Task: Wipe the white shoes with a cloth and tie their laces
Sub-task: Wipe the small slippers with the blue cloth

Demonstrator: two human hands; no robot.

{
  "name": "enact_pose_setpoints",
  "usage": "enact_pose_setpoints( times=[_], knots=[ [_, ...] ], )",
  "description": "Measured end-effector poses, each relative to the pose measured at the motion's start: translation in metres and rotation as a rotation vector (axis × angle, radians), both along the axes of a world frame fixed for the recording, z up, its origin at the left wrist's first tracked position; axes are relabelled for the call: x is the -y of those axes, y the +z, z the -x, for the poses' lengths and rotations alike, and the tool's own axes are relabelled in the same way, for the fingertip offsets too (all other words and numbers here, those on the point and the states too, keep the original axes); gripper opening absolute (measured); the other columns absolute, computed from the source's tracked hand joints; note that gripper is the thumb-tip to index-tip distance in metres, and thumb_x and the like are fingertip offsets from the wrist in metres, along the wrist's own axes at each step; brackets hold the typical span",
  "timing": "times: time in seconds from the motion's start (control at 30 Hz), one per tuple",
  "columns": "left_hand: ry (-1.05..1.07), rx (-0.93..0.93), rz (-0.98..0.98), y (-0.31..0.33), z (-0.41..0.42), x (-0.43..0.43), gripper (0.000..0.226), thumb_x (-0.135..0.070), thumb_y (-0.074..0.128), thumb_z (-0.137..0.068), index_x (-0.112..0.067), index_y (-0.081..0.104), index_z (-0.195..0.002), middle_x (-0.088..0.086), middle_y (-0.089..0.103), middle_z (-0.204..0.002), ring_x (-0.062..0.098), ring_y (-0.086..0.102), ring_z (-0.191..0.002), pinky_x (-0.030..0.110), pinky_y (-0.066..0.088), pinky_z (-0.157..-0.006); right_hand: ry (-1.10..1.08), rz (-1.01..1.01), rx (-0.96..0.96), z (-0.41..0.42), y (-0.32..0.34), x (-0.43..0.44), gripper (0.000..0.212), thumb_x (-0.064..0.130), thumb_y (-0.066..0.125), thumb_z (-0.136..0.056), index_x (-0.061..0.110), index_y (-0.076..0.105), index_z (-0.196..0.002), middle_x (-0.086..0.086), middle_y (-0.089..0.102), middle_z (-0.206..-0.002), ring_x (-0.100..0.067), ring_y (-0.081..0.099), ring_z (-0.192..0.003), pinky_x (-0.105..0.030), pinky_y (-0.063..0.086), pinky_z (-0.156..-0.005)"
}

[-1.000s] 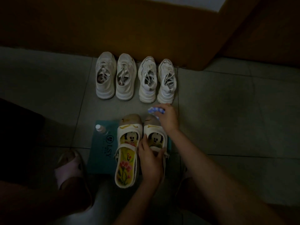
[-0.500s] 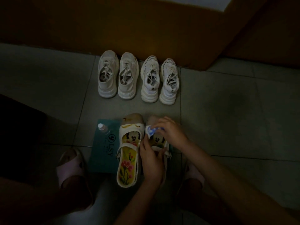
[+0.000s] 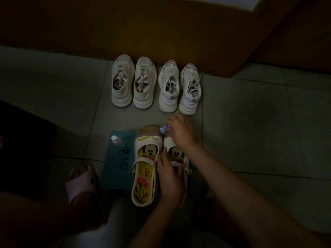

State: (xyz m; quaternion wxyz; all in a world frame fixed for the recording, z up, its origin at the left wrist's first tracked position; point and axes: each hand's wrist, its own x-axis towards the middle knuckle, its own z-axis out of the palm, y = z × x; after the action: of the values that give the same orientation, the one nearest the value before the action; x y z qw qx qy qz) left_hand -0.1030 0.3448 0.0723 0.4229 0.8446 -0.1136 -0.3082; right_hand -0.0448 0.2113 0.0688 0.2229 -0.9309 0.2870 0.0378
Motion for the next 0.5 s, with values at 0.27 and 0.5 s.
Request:
enact_pose_setpoints(
  times=[0.27,0.5],
  knots=[
    [0.016,-0.013,0.008,-0.001,-0.001,0.0,0.077,-0.016,0.068,-0.082,-0.016,0.025,-0.146,0.004,0.029,-0.15,0.017,0.025,-0.137,0.021,0.022,-0.105,-0.002,-0.231,0.13,0.066,-0.003,0.002,0.018,0.006,0.06,-0.085,0.009,0.072,-0.098,-0.009,0.065,-0.098,-0.026,0.054,-0.098,-0.026,0.035,-0.083],
    [0.028,-0.011,0.019,-0.002,0.0,-0.001,0.078,-0.014,0.069,-0.08,-0.018,0.026,-0.145,0.003,0.03,-0.149,0.016,0.027,-0.135,0.022,0.023,-0.104,-0.095,-0.36,0.041,0.115,-0.004,0.034,0.018,-0.006,0.061,-0.081,0.0,0.072,-0.094,-0.015,0.065,-0.087,-0.011,0.054,-0.08,-0.005,0.033,-0.066]
  ],
)
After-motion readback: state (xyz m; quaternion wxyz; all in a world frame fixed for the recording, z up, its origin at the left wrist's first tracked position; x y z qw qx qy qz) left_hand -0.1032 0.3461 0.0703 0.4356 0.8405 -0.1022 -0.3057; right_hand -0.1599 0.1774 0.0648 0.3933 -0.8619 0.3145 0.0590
